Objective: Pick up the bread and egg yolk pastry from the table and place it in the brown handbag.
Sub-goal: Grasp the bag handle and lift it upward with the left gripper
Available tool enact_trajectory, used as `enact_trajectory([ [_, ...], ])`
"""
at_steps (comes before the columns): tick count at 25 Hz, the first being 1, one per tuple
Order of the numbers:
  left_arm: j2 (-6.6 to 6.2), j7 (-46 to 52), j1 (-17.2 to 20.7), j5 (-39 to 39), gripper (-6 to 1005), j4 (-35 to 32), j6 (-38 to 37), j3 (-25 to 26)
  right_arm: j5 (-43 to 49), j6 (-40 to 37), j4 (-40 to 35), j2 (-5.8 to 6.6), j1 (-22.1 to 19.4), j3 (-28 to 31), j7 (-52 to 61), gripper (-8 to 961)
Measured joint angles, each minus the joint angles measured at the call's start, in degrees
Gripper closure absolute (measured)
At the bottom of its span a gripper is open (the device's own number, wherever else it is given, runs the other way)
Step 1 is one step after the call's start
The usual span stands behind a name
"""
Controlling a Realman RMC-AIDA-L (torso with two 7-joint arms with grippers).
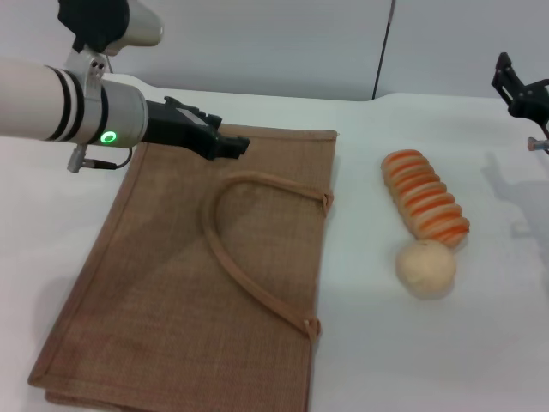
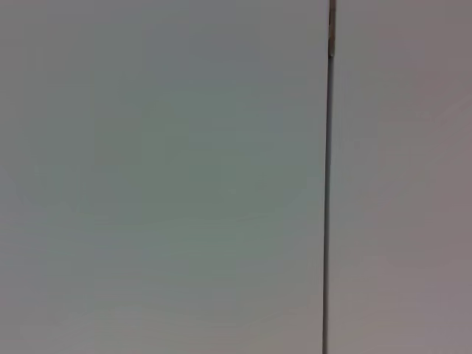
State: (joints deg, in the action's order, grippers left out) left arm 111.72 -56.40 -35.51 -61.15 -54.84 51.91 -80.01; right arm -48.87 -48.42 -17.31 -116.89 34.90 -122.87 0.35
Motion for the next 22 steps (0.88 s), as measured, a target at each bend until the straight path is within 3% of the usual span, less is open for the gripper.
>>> enact_trajectory([
  [6, 0.07, 3.8, -2.26, 6.25, 390, 1.8, 2.13, 0.57, 0.0, 0.35, -0.08, 0.0, 0.15, 0.0, 0.0, 152],
  [16, -0.21, 4.95, -3.45, 8.91, 391, 3.72, 3.79, 1.35, 0.0, 0.35, -0.19, 0.0, 0.35, 0.0, 0.0, 153],
  [22, -0.08, 5.24, -6.57, 9.92, 392, 9.0, 4.04, 1.38, 0.0, 0.35, -0.02, 0.0, 0.51, 0.0, 0.0, 153],
])
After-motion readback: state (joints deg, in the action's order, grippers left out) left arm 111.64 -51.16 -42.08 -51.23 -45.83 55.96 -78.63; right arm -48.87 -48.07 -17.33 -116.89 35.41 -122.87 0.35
